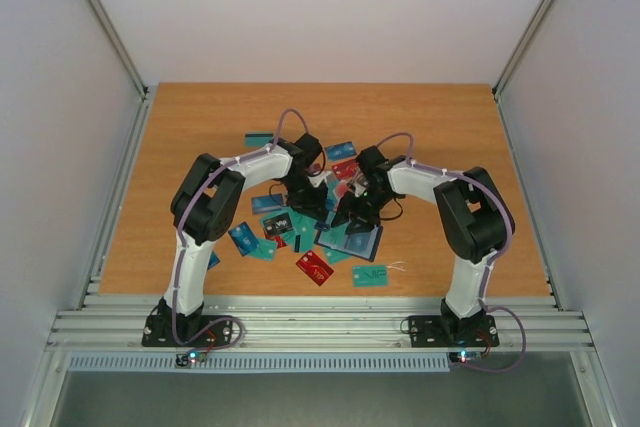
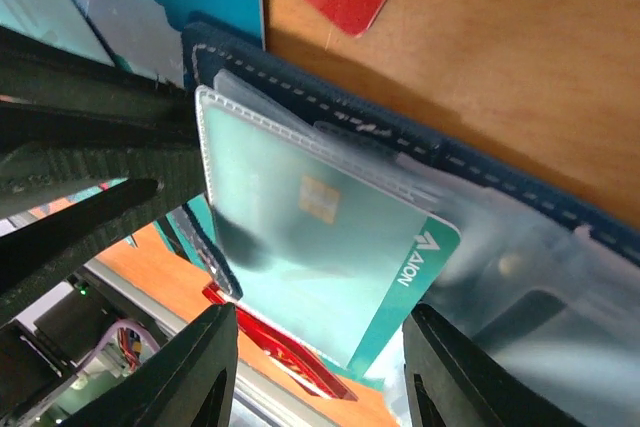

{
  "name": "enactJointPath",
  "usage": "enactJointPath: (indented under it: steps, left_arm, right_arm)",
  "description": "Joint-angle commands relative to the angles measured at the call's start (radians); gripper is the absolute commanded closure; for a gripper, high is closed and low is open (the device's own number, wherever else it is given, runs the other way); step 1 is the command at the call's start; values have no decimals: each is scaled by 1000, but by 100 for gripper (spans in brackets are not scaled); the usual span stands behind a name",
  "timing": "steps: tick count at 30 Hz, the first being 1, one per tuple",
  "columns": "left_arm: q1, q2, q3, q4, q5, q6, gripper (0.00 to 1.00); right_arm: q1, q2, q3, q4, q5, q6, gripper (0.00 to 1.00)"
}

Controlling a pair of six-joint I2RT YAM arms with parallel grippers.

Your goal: Put the credit cards into the card holder

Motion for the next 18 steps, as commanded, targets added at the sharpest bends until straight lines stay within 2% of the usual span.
enactJointPath:
  steps: [1,13,18]
  left_arm:
    - [-4,-19,-6,28,-46,-6,84]
    - [-15,-150,-5,-26,-160,7,63]
    - [-61,-191,-8,-71,-294,10,57]
  right_arm:
    - [12,-90,4,-54,20,-31,52]
    - [-61,-382,-174,-128,125,-19,47]
    - [-76,-458,-229,-148,150,-6,46]
